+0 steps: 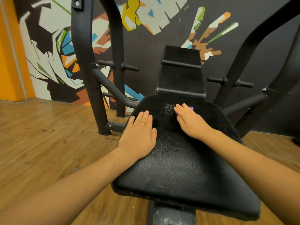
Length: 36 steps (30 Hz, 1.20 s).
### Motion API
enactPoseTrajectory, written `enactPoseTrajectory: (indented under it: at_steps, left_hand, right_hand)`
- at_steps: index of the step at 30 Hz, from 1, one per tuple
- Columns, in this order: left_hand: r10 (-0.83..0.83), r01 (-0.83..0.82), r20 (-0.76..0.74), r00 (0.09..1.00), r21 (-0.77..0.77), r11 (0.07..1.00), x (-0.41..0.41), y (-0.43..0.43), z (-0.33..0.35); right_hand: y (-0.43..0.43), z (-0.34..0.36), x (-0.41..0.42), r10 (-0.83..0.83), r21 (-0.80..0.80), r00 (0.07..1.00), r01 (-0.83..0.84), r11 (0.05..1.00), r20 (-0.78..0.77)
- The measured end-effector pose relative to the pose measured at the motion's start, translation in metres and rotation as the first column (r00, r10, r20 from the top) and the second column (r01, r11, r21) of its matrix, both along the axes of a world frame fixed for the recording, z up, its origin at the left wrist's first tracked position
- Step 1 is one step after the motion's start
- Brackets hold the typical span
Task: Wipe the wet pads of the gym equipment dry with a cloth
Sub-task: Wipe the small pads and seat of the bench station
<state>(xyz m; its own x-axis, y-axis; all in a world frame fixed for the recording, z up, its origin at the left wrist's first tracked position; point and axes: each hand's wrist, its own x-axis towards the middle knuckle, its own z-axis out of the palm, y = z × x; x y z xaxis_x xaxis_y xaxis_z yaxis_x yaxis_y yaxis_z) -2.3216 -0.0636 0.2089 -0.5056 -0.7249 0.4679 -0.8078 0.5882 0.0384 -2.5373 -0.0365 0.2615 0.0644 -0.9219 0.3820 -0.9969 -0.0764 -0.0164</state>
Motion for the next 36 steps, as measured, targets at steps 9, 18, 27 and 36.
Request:
enactPoseTrajectory:
  at_steps: [9,18,27,36]
  left_hand:
    - [0.003,-0.003,-0.002,1.000,-0.003,1.000,0.000,0.001,-0.001]
    - [0.009,-0.009,-0.009,1.000,-0.007,1.000,-0.001,0.002,-0.001]
    - [0.017,-0.017,-0.001,1.000,-0.006,1.000,-0.002,0.003,-0.001]
    - [0.009,-0.009,-0.003,1.000,0.013,1.000,-0.001,0.003,0.000]
  right_hand:
    - [0.009,0.003,-0.008,0.114,0.070,0.993,-0.114,0.991,-0.001]
    - [0.026,-0.007,0.006,0.198,0.154,0.980,-0.191,0.969,-0.033]
    - [0.007,0.004,0.032,0.226,0.164,0.973,-0.215,0.963,-0.049]
    - [0.014,-0.001,0.018,0.142,0.098,0.990,-0.140,0.985,-0.010]
